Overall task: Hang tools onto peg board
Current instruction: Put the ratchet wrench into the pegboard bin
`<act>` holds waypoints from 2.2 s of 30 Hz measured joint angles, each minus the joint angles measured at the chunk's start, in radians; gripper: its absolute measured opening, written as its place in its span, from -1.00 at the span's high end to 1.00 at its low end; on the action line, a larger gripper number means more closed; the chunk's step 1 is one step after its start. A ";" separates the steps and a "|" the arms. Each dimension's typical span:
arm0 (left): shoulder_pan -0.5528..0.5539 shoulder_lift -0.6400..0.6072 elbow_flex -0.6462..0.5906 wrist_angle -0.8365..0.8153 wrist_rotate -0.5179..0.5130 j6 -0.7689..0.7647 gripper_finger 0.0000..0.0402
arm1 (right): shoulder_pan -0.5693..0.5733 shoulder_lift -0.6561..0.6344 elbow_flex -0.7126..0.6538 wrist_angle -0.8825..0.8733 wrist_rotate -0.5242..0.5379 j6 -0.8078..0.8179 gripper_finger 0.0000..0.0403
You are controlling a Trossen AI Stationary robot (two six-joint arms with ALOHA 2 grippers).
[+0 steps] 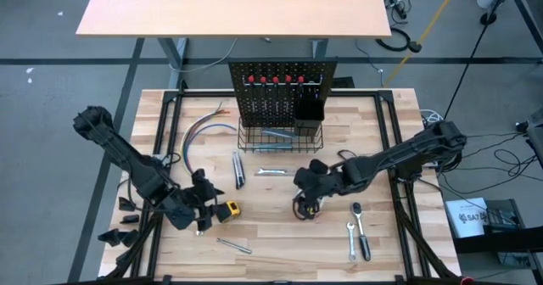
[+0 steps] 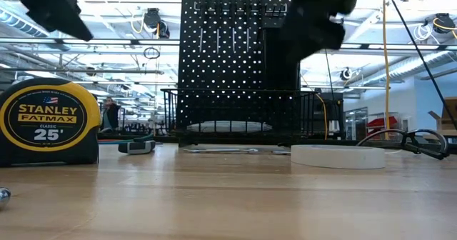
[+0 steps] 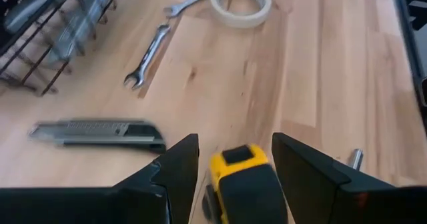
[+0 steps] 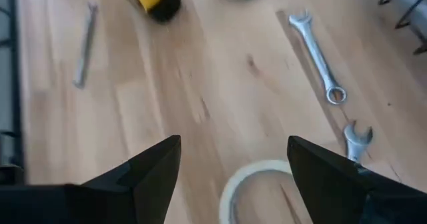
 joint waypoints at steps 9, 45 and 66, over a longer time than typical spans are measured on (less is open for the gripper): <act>0.004 0.003 0.000 0.033 -0.017 0.037 0.04 | -0.076 0.103 -0.110 0.005 0.007 0.110 -0.34; 0.454 -0.001 0.001 0.423 0.381 0.618 0.04 | 0.505 -0.055 -0.174 -0.410 -0.143 1.313 -0.34; 0.484 -0.001 0.001 0.438 0.421 0.607 0.04 | 0.541 -0.055 -0.394 -0.218 -0.069 1.381 0.23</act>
